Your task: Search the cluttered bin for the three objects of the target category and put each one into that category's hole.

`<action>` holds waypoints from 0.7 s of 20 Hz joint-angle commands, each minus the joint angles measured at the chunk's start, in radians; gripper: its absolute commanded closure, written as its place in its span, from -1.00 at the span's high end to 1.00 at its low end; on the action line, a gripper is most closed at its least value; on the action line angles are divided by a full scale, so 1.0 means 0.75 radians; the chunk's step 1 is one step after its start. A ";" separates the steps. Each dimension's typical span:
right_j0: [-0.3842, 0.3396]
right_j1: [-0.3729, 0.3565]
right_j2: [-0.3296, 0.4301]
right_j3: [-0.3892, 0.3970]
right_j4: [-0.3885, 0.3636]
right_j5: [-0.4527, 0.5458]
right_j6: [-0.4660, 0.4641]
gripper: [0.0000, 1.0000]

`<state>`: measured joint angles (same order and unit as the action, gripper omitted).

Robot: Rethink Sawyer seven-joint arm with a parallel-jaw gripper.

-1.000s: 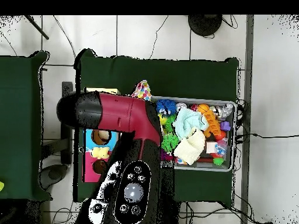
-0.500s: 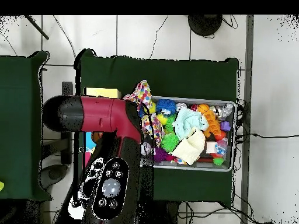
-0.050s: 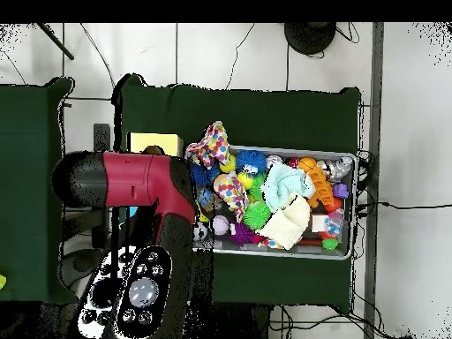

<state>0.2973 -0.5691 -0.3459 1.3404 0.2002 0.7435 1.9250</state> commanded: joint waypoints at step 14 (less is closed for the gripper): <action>0.015 0.055 -0.029 0.181 -0.055 -0.068 0.236 -1.00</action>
<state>0.3274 -0.5658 -0.3998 1.3415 0.1976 0.7415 1.9250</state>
